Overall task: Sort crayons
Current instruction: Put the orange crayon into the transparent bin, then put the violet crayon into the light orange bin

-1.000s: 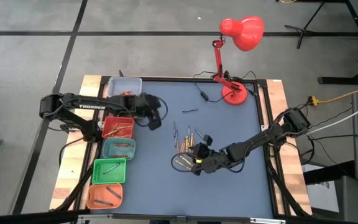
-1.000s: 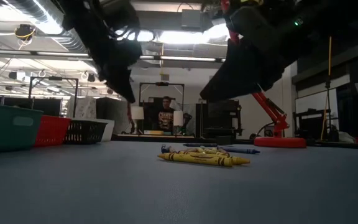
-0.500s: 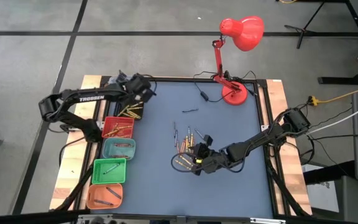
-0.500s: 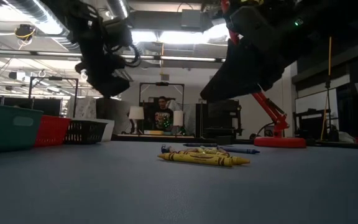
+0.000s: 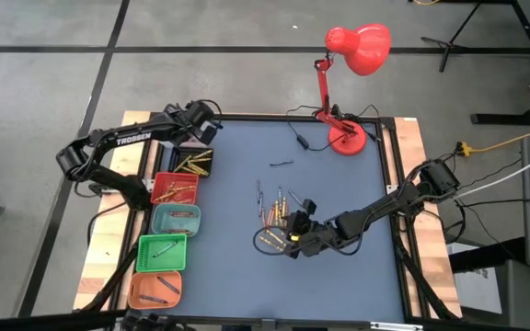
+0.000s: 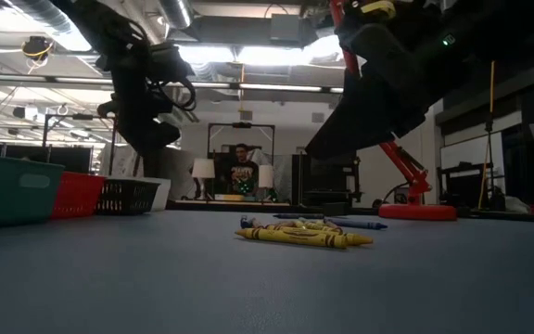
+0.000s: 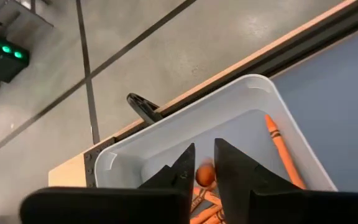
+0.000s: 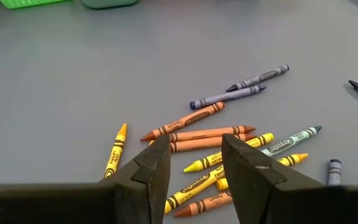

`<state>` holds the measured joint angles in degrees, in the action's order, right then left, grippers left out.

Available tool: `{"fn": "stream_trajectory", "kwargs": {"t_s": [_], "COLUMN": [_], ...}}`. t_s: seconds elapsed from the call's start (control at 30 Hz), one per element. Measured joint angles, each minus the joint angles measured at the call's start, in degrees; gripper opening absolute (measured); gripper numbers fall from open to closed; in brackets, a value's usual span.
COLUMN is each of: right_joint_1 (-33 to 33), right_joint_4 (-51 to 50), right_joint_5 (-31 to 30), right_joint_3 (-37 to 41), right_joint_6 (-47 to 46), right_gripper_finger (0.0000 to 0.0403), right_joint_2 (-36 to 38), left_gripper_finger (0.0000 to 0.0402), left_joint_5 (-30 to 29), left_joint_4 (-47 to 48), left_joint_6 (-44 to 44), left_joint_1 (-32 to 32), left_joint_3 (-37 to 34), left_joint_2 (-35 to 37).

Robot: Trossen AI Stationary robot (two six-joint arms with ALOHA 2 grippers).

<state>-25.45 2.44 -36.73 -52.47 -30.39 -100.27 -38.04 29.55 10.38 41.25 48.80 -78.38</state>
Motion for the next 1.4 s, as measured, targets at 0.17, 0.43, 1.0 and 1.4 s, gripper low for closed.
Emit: {"fn": "stream_trajectory", "kwargs": {"t_s": [0.17, 0.43, 1.0, 1.4], "right_joint_1": [0.0, 0.4, 7.8, 11.7], "right_joint_4": [-0.2, -8.6, -18.6, -24.1], "right_joint_5": [-0.2, -5.4, 0.4, 8.6], "right_joint_3": [0.0, 0.0, 0.1, 0.1], "right_joint_6": [0.2, -2.8, -11.4, -11.4], "right_gripper_finger": [0.0143, 0.0143, 0.0143, 0.0143], "right_joint_2": [0.0, 0.0, 0.0, 0.0], "left_gripper_finger": [0.0074, 0.0084, 0.0083, 0.0083], "left_joint_5": [0.1, 3.7, 5.8, 5.8], "left_joint_4": [0.0, 0.0, 0.0, 0.0], "left_joint_6": [1.4, 1.5, 1.5, 1.5], "left_joint_1": [0.4, 0.4, 0.4, 0.4], "left_joint_3": [0.0, 0.0, 0.0, 0.0], "left_joint_2": [0.0, 0.0, 0.0, 0.0]}}
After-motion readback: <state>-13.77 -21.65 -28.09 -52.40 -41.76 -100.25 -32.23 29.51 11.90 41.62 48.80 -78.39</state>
